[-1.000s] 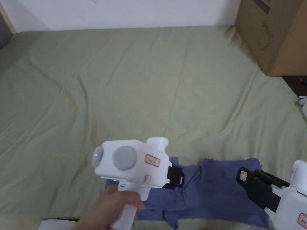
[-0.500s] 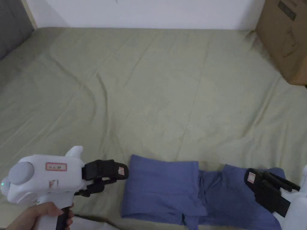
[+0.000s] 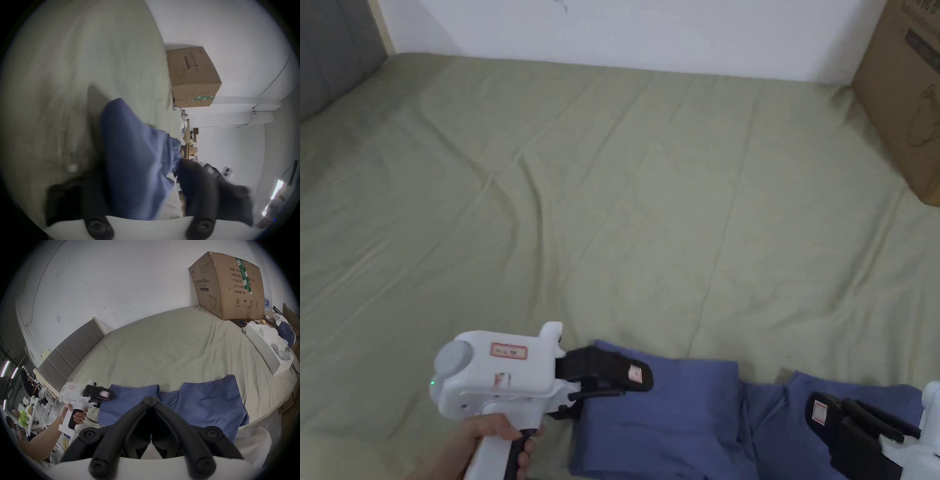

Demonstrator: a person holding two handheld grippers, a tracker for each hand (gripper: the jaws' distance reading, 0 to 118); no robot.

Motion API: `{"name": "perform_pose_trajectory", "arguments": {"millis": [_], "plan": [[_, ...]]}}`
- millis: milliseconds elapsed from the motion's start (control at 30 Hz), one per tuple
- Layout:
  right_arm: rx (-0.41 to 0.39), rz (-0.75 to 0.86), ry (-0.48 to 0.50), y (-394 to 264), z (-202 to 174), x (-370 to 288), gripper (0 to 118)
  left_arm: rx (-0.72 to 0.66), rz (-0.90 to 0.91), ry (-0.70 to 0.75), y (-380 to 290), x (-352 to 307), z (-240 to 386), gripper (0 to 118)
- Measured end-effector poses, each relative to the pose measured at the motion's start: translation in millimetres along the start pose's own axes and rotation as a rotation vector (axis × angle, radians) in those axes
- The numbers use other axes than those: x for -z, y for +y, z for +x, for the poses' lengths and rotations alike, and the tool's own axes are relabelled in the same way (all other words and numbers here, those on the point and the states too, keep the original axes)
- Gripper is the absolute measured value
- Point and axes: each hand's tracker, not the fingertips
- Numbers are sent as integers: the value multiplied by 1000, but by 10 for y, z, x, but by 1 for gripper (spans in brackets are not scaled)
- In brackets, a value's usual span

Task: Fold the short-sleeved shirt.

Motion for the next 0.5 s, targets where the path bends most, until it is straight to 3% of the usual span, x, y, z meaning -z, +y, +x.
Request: {"name": "perform_pose_trajectory", "arguments": {"millis": [33,67,167,333,500], "plan": [[-7,-2,-2,5,-16,-9,0,16,-2,99,-18,57,5,21],[-17,-4,-5,13,-25,-18,0,41,-10,173,-38,116,-10,12],[-40,-4,-18,34,-2,-29,0,-12,15,48,6,51,-53,12],[-2,-14,-15,79,61,38,0,26,10,95,77,-86,113,11],[-33,-9,-36,108,48,22,0,66,35,183,278,-391,224,11]]}}
